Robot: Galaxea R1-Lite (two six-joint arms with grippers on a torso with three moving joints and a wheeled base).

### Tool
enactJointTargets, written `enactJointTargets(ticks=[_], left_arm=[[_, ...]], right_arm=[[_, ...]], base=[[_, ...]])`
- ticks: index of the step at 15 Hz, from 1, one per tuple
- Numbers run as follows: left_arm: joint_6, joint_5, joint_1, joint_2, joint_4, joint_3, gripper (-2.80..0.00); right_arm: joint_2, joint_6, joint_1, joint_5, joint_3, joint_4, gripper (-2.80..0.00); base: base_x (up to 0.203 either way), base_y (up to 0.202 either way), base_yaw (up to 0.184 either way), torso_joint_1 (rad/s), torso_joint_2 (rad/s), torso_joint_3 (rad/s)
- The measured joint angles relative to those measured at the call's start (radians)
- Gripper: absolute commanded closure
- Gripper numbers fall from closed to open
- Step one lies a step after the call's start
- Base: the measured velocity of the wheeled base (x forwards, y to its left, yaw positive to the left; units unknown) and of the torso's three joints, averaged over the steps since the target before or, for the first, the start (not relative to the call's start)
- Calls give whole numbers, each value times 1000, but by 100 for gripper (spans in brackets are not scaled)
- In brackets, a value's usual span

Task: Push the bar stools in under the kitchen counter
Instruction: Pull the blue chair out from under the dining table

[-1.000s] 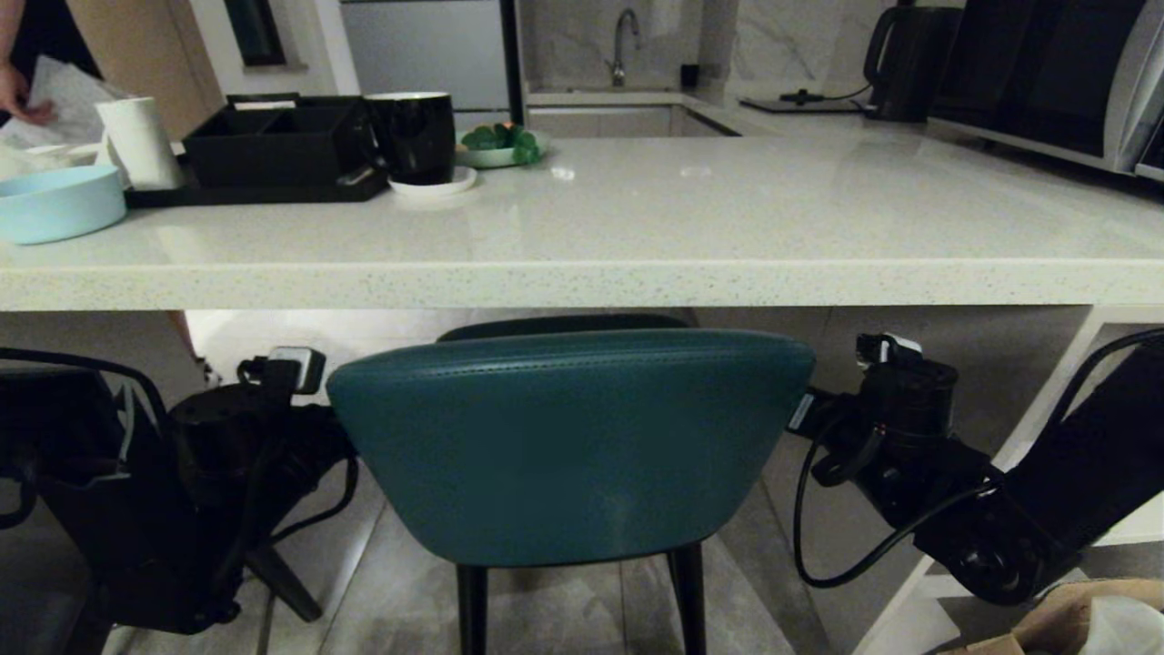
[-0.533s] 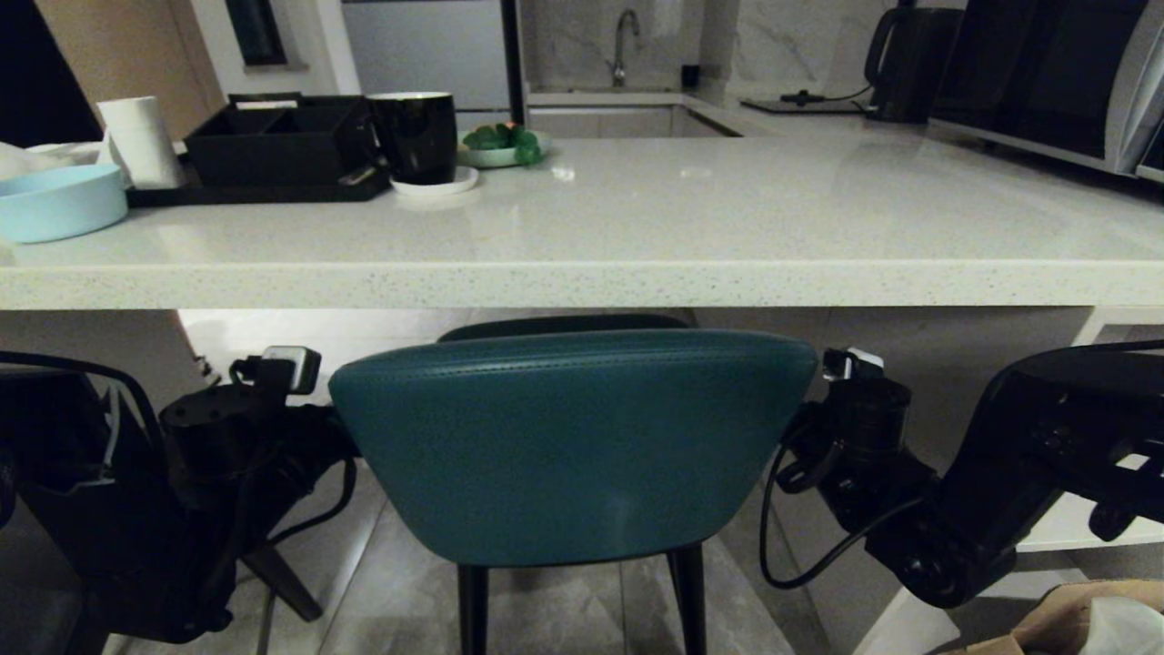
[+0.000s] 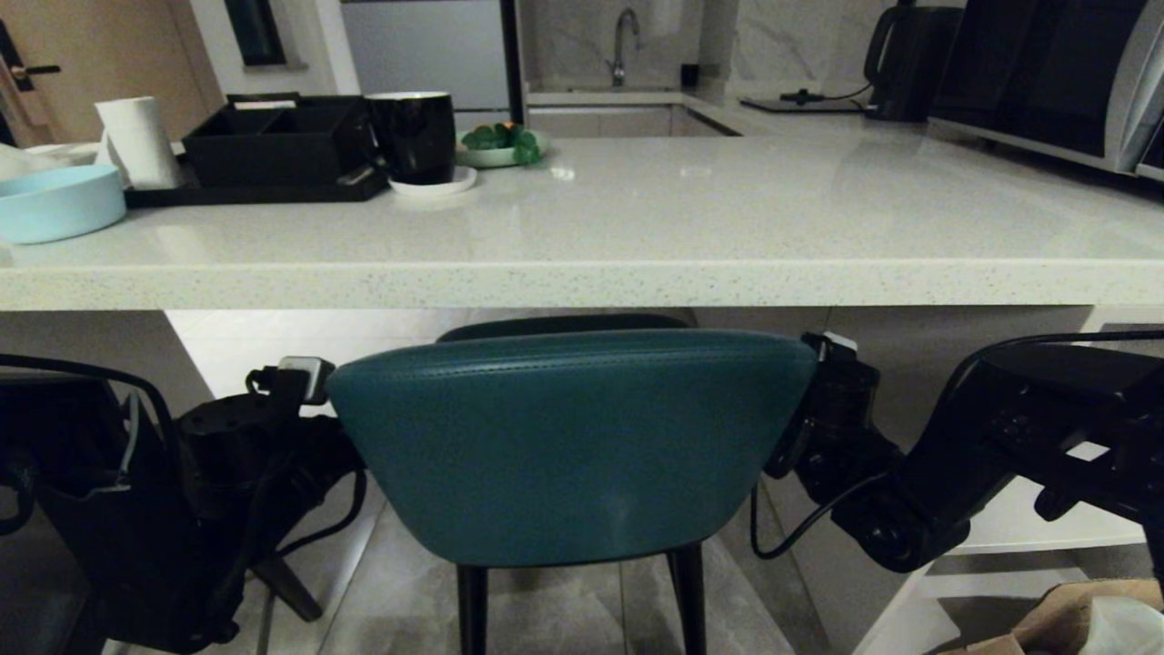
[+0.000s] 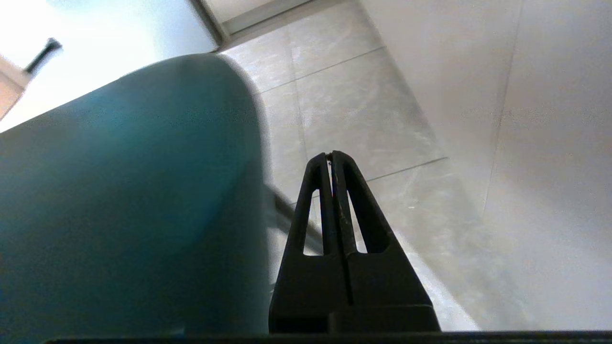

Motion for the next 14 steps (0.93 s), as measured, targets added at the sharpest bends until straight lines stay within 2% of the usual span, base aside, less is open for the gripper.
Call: enactJointTargets(ticks=[3, 7, 14], left_arm=[[-6, 2, -3, 8, 0, 1, 0], [-22, 10, -3, 11, -1, 2, 0], [-23, 43, -46, 2, -2, 30, 0]], right_arm=[[-37, 4, 51, 1, 19, 21, 0], [-99, 8, 132, 2, 143, 14, 0], [-146, 3, 138, 0, 184, 16, 0]], base=[[0, 0, 0, 0, 0, 0], [0, 0, 0, 0, 0, 0], [0, 0, 0, 0, 0, 0]])
